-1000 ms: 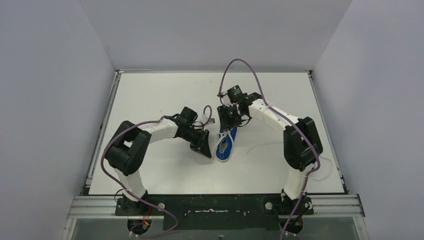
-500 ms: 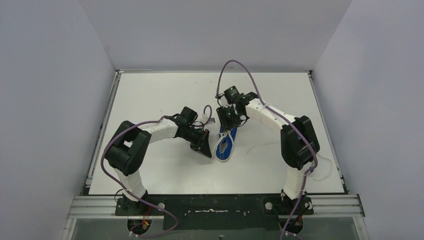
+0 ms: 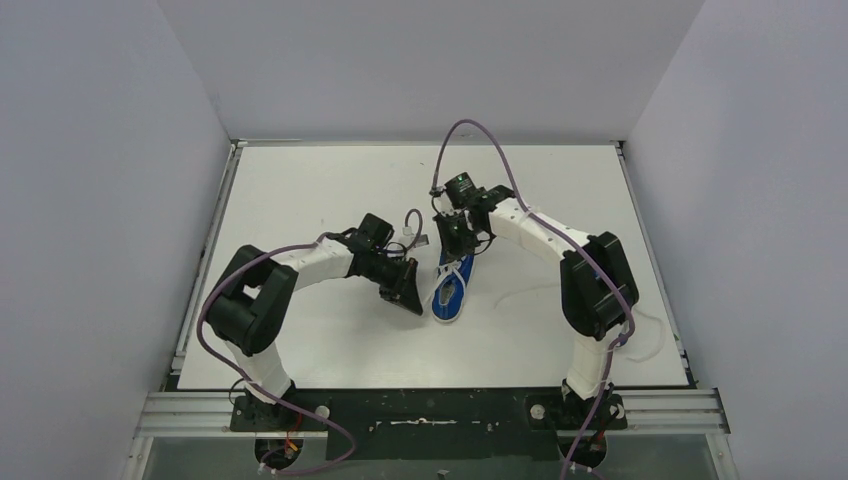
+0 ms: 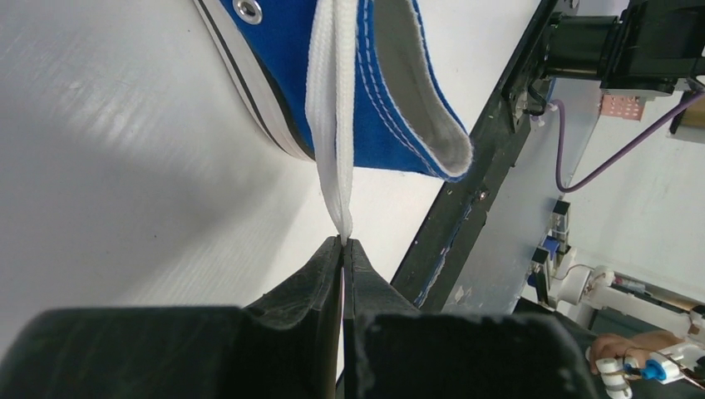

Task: Tie the shoes
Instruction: Tie the shoelace on the shoe.

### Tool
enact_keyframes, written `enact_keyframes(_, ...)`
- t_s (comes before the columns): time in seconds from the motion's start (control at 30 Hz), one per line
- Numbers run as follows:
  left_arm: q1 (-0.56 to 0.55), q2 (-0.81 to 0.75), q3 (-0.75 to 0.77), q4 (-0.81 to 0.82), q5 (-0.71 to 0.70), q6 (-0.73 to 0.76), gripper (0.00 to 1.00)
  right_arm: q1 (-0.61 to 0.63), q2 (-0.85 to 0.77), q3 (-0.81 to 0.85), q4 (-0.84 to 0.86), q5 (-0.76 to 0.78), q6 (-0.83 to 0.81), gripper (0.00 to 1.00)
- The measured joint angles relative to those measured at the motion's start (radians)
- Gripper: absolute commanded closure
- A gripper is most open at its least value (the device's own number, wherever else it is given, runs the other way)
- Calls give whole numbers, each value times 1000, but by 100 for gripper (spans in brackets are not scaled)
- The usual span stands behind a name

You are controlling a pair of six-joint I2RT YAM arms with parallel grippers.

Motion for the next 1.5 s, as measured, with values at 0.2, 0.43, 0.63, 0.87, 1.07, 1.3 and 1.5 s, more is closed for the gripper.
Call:
enact_keyframes(0.2, -4, -94, -23, 18, -45, -24, 100, -97, -46, -58, 114, -168, 227, 100)
enact_keyframes(0.43, -41, -114, -6, 24, -61, -27, 100, -253, -127, -275, 410, -350, 531, 100)
enact_keyframes(0.63, -62, -110, 21, 9, -62, -27, 100, -264, -125, -312, 575, -429, 690, 100)
enact_keyframes(0.87, -53, -92, 56, -16, -73, -36, 100, -270, -125, -319, 612, -460, 722, 100)
enact_keyframes(1.07, -31, -71, 63, -46, -101, -39, 100, -299, -116, -323, 614, -461, 720, 100)
enact_keyframes(1.3, -24, -72, 3, -69, -110, -37, 100, -330, -26, -296, 624, -473, 699, 100)
enact_keyframes(1.5, -23, -77, 2, -69, -106, -39, 100, -329, 34, -245, 597, -484, 664, 100)
